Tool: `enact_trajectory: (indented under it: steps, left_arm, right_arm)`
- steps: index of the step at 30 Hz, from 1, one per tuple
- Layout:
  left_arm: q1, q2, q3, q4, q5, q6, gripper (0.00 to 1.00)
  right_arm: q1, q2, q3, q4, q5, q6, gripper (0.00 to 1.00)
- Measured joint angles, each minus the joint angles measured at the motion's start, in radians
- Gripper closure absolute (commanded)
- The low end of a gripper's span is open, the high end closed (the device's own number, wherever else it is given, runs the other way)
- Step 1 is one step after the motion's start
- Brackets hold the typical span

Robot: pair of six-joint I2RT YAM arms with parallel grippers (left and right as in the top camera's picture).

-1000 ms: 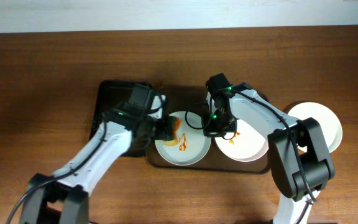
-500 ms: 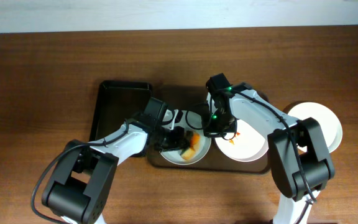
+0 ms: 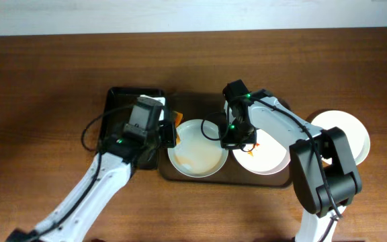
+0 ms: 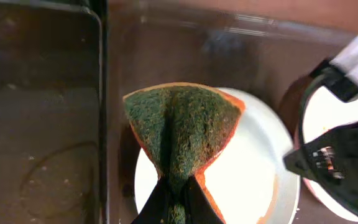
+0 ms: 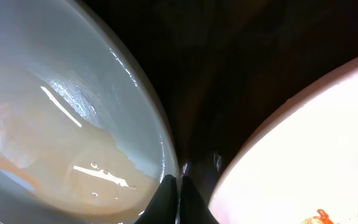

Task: Clean dirty plates on tray and stack at the side
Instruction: 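Scrub the back plate with the sponge while right gripper holds it, then lift the back plate with the right gripper and stack it on the side plate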

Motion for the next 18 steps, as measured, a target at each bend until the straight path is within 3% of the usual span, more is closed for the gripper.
enact_trajectory:
  steps: [10, 15, 18]
  left_arm:
    - [0.199, -0.008, 0.0, -0.07, -0.066, 0.003, 1.0]
    - [0.224, 0.126, 0.0, -0.048, -0.082, 0.003, 1.0]
    - [0.224, 0.179, -0.001, -0.048, -0.082, 0.003, 1.0]
  right_arm:
    - [0.0, -0.083, 0.087, -0.015, 0.076, -0.011, 0.96]
    - [0.028, -0.297, 0.103, -0.043, 0.381, -0.042, 0.96]
    - [0.161, -0.327, 0.103, -0.042, 0.686, -0.056, 0.96]
